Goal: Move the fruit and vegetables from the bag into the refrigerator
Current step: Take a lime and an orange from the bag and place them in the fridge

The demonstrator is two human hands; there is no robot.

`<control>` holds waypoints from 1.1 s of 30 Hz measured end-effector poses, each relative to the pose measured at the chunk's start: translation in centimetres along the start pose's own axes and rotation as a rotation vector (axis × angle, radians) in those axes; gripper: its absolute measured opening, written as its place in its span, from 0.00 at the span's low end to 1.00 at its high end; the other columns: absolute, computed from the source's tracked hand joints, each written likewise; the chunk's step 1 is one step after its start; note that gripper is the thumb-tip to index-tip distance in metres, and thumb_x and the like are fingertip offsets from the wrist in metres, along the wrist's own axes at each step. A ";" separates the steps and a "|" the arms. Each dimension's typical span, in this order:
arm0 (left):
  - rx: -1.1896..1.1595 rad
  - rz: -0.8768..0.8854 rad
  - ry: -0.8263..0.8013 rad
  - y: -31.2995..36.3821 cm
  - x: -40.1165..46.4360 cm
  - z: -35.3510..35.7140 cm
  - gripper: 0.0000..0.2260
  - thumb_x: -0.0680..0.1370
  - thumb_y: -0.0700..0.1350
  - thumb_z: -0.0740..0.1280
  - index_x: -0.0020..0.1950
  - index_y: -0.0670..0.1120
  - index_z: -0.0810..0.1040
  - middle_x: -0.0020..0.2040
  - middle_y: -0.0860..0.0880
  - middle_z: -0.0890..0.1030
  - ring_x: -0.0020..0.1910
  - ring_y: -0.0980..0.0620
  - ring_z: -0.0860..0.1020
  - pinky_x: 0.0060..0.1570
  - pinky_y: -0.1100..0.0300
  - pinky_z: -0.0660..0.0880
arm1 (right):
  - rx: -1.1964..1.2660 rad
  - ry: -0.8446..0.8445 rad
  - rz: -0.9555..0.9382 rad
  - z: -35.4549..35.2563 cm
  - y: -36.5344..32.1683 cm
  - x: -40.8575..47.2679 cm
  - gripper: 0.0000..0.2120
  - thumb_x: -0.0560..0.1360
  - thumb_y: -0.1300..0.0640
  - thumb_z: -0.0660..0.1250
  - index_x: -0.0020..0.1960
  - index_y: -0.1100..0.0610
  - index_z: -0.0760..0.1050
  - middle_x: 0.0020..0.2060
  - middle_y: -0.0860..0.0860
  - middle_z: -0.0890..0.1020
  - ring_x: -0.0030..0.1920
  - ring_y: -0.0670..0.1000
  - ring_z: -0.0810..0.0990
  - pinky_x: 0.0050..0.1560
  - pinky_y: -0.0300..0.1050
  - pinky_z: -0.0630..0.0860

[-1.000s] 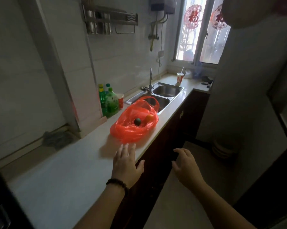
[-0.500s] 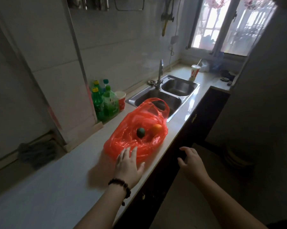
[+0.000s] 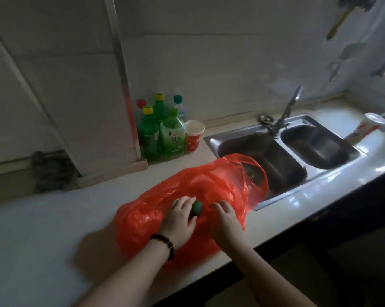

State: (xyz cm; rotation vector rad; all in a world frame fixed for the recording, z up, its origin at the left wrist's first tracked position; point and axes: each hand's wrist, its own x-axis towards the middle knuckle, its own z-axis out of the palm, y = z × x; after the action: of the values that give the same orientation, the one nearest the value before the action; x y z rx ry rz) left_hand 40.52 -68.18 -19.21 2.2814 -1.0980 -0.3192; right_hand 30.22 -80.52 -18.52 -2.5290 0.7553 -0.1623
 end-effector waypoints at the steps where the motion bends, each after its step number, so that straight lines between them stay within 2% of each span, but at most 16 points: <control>1: -0.002 -0.035 -0.003 0.3 0.6 1.1 0.23 0.77 0.45 0.62 0.72 0.46 0.64 0.70 0.49 0.66 0.71 0.50 0.63 0.70 0.62 0.56 | -0.043 -0.038 -0.033 0.3 1.0 0.5 0.23 0.73 0.58 0.65 0.67 0.56 0.69 0.67 0.55 0.69 0.67 0.58 0.68 0.65 0.47 0.67; 5: -0.017 -0.165 -0.017 0.8 1.7 4.2 0.23 0.77 0.44 0.62 0.72 0.49 0.64 0.71 0.51 0.64 0.70 0.52 0.63 0.70 0.60 0.61 | -0.171 -0.192 -0.104 0.4 4.6 0.8 0.29 0.73 0.51 0.66 0.72 0.47 0.60 0.74 0.52 0.58 0.73 0.57 0.58 0.71 0.52 0.61; 7: 0.018 -0.193 -0.020 0.9 2.0 5.2 0.23 0.77 0.45 0.62 0.73 0.50 0.63 0.72 0.51 0.61 0.72 0.53 0.60 0.71 0.59 0.60 | -0.136 -0.240 -0.096 0.5 6.0 0.8 0.32 0.72 0.51 0.67 0.73 0.46 0.57 0.75 0.52 0.54 0.73 0.57 0.56 0.70 0.51 0.63; 13: 0.021 -0.278 -0.076 1.1 4.0 6.6 0.31 0.76 0.41 0.62 0.76 0.54 0.53 0.76 0.53 0.52 0.73 0.50 0.60 0.70 0.56 0.62 | 0.007 -0.246 -0.100 1.2 7.1 2.6 0.36 0.69 0.55 0.69 0.72 0.43 0.56 0.74 0.52 0.52 0.71 0.58 0.59 0.67 0.52 0.68; 16: -0.020 -0.347 -0.015 1.2 5.5 6.5 0.28 0.77 0.43 0.63 0.75 0.52 0.56 0.75 0.52 0.56 0.71 0.49 0.63 0.69 0.55 0.64 | 0.050 -0.243 -0.090 1.5 6.8 3.8 0.36 0.68 0.55 0.69 0.72 0.44 0.57 0.73 0.52 0.54 0.70 0.59 0.60 0.65 0.53 0.70; 21: -0.053 -0.407 0.113 0.7 6.3 5.3 0.24 0.76 0.45 0.67 0.71 0.49 0.65 0.68 0.50 0.67 0.63 0.48 0.72 0.62 0.57 0.70 | 0.082 -0.225 -0.103 1.9 6.6 5.5 0.38 0.67 0.52 0.72 0.72 0.44 0.57 0.70 0.52 0.60 0.67 0.57 0.64 0.63 0.53 0.72; 25: -0.047 -0.382 0.210 0.5 5.4 3.9 0.23 0.75 0.45 0.68 0.69 0.48 0.68 0.65 0.51 0.69 0.60 0.50 0.73 0.58 0.64 0.70 | 0.124 -0.200 -0.100 1.9 6.3 5.5 0.38 0.69 0.50 0.72 0.72 0.43 0.55 0.69 0.51 0.61 0.67 0.55 0.64 0.63 0.52 0.72; 28: -0.068 -0.360 0.278 0.8 4.6 2.9 0.22 0.75 0.45 0.69 0.68 0.49 0.69 0.65 0.51 0.69 0.61 0.52 0.72 0.57 0.68 0.67 | 0.202 -0.120 -0.091 1.5 5.5 5.3 0.40 0.68 0.52 0.73 0.73 0.47 0.55 0.68 0.51 0.63 0.67 0.54 0.65 0.65 0.53 0.71; 33: -0.061 -0.322 0.435 1.7 3.6 0.3 0.23 0.74 0.45 0.70 0.67 0.47 0.69 0.63 0.49 0.72 0.61 0.51 0.72 0.60 0.62 0.70 | 0.308 0.014 -0.145 0.0 2.2 5.7 0.40 0.62 0.51 0.77 0.70 0.51 0.61 0.65 0.50 0.68 0.64 0.52 0.68 0.61 0.53 0.73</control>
State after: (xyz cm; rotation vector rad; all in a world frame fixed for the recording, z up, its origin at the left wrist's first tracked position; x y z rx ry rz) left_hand 41.60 -71.89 -18.33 2.3203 -0.4977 0.0253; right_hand 33.93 -85.22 -19.74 -2.2882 0.5072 -0.3199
